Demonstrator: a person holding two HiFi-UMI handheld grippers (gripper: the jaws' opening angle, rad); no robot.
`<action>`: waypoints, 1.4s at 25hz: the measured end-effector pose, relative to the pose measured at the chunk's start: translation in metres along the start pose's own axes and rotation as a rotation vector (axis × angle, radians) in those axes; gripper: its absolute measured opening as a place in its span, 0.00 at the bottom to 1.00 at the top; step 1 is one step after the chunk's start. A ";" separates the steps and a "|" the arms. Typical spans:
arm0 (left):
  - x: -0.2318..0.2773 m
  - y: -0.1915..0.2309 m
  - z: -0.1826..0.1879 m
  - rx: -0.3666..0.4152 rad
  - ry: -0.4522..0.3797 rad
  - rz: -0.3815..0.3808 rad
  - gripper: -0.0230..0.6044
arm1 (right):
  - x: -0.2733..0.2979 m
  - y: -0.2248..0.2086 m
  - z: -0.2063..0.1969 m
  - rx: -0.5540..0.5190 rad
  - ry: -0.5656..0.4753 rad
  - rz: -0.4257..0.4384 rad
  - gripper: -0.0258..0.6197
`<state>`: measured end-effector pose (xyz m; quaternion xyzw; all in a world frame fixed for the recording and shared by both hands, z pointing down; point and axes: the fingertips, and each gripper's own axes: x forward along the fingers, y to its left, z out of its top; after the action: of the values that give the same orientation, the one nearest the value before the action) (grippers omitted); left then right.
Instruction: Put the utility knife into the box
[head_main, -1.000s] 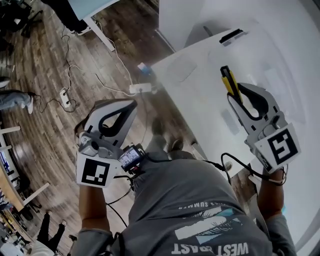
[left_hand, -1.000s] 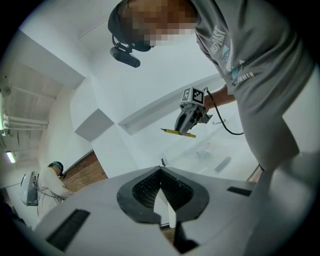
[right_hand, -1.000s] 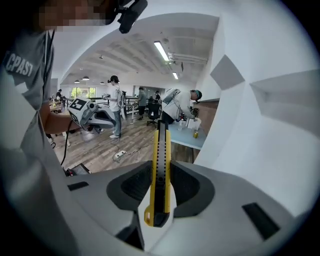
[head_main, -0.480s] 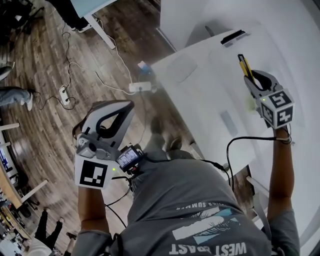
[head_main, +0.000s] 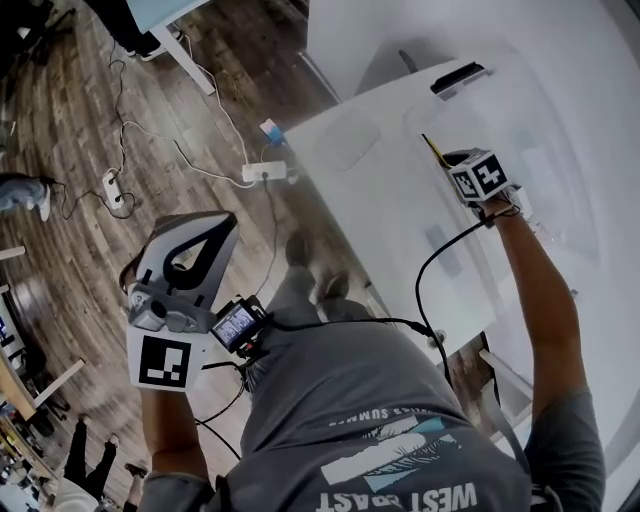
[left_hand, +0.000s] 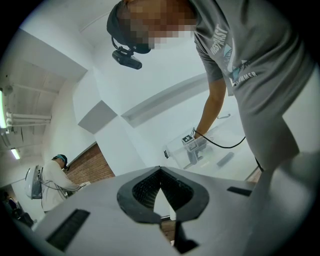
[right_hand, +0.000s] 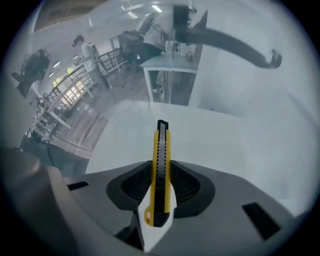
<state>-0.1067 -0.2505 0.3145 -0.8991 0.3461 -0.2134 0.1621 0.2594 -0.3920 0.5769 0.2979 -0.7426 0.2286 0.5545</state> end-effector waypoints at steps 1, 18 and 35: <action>-0.001 0.002 -0.001 0.000 0.005 0.002 0.05 | 0.010 -0.001 -0.003 0.011 0.021 0.013 0.23; 0.004 0.009 0.000 -0.013 -0.017 0.013 0.05 | 0.030 0.039 -0.004 0.080 0.071 0.195 0.24; -0.017 -0.048 0.071 0.094 -0.091 -0.002 0.05 | -0.338 0.198 0.109 -0.454 -1.033 -0.303 0.06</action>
<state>-0.0557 -0.1947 0.2700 -0.8997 0.3271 -0.1885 0.2192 0.1165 -0.2592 0.2198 0.3472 -0.8963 -0.1932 0.1968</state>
